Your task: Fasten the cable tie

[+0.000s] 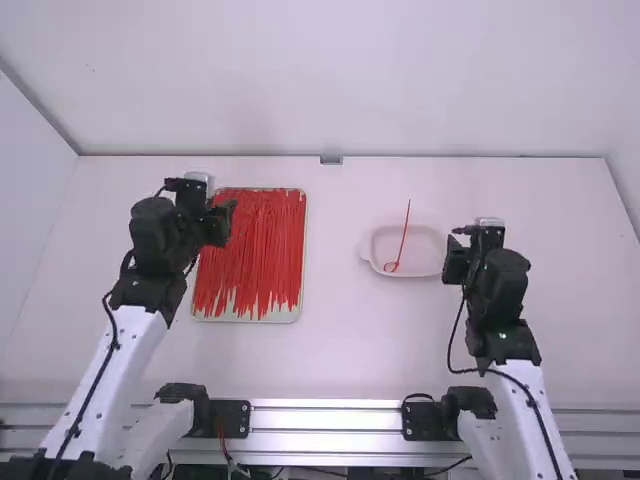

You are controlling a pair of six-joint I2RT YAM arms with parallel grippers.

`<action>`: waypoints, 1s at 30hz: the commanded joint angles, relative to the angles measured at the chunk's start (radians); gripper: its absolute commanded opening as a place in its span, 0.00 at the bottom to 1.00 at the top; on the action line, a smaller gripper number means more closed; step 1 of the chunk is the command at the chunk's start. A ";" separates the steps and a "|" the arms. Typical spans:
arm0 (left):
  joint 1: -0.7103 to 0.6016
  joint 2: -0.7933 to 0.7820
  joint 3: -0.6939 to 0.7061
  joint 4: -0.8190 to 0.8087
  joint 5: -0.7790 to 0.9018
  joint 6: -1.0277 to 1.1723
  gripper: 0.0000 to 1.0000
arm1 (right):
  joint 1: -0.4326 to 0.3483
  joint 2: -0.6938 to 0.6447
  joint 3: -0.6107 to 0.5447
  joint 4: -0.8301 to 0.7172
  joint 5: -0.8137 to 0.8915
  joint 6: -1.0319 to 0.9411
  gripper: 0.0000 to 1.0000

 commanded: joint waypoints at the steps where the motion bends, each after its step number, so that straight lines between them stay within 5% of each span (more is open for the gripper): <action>1: -0.002 -0.075 -0.066 0.004 -0.115 0.001 0.39 | 0.003 -0.066 -0.071 0.001 0.009 0.004 0.37; 19: -0.002 -0.460 -0.452 0.004 -0.197 0.001 0.01 | 0.003 -0.418 -0.422 0.001 0.009 0.004 0.02; 30: -0.002 -0.668 -0.659 0.004 -0.197 0.001 0.00 | 0.003 -0.593 -0.463 0.001 0.009 0.004 0.00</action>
